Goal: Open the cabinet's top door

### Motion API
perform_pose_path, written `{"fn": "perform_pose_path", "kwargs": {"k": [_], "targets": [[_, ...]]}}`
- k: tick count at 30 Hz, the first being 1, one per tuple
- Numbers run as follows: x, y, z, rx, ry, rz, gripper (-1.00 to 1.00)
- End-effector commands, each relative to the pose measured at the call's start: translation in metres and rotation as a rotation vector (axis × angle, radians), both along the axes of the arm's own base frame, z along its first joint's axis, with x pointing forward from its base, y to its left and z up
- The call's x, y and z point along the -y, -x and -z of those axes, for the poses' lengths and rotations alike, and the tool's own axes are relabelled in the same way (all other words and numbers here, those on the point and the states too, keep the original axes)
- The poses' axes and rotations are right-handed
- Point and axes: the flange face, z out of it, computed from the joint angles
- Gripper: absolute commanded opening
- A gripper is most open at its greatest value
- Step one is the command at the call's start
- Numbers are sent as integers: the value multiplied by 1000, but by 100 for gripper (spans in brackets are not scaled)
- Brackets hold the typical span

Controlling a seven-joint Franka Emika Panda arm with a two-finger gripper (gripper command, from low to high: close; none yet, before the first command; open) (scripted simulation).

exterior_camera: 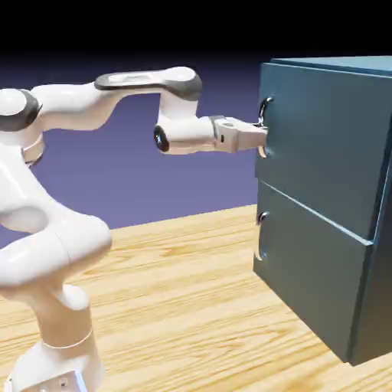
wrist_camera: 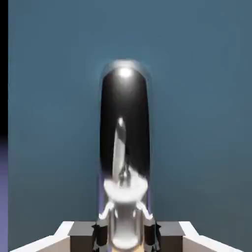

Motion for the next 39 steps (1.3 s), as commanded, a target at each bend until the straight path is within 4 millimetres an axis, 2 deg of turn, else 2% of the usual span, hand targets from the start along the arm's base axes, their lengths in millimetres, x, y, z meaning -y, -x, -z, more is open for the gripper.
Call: {"fn": "perform_pose_path", "kwargs": {"k": [1, 10, 21, 29, 39], "targets": [[3, 6, 0, 0, -1, -16, -100], [38, 67, 0, 0, -1, -191, -100], [103, 138, 0, -1, -1, -431, -100], [151, 173, 0, -1, -1, -580, -100], [214, 205, 0, -1, -1, -754, -100]]}}
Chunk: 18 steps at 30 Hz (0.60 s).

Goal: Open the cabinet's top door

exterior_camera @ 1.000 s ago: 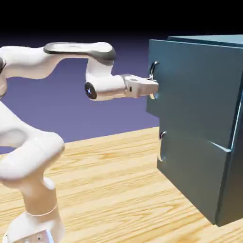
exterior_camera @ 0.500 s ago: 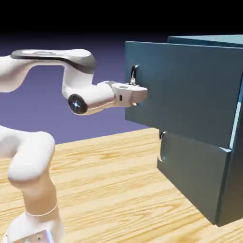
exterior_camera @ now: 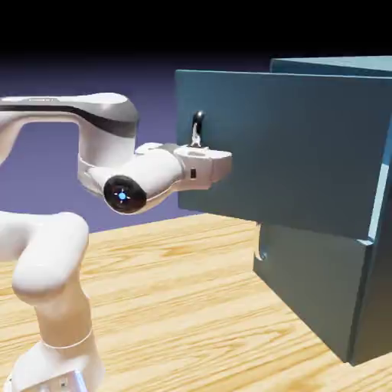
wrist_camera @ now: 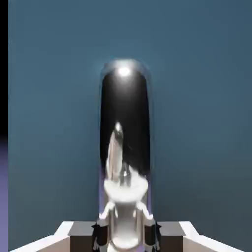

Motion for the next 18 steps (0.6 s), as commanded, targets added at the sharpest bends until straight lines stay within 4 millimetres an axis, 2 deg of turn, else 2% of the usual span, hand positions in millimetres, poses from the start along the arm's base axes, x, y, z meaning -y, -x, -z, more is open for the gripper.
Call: {"fn": "perform_pose_path", "kwargs": {"k": [1, 8, 18], "targets": [[7, 3, 0, 0, 0, -17, -100], [61, 19, 0, 0, 0, -158, -100], [157, 30, 0, 0, 0, -399, -100]]}}
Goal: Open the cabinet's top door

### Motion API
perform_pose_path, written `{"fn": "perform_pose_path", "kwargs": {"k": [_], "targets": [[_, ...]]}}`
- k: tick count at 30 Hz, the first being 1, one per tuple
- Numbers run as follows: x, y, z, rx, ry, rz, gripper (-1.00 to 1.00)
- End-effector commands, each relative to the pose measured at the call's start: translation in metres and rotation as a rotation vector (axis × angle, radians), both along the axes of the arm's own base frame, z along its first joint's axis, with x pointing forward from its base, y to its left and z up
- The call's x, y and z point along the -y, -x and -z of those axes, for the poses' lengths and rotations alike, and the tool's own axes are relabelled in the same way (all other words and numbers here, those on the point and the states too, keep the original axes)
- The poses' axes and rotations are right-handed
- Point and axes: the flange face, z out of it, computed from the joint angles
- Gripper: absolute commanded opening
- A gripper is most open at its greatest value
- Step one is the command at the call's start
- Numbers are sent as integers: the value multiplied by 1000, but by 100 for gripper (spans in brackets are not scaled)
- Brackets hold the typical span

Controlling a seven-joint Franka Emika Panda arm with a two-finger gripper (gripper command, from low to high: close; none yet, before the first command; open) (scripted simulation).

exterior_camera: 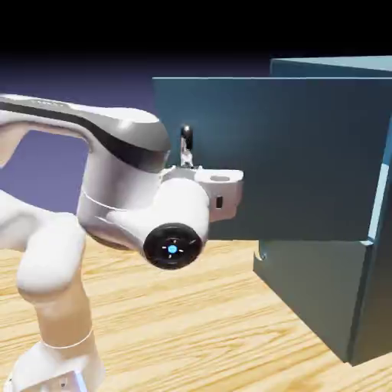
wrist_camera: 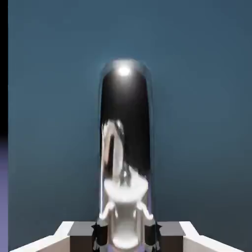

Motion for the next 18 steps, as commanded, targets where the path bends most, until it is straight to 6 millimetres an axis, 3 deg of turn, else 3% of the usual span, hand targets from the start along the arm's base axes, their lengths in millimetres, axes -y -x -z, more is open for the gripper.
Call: {"fn": "perform_pose_path", "kwargs": {"k": [1, 9, 18], "targets": [[10, 0, 0, 0, 0, -23, -100], [73, -8, 0, 0, 0, -182, -100], [119, -19, 0, 0, 0, -300, -100]]}}
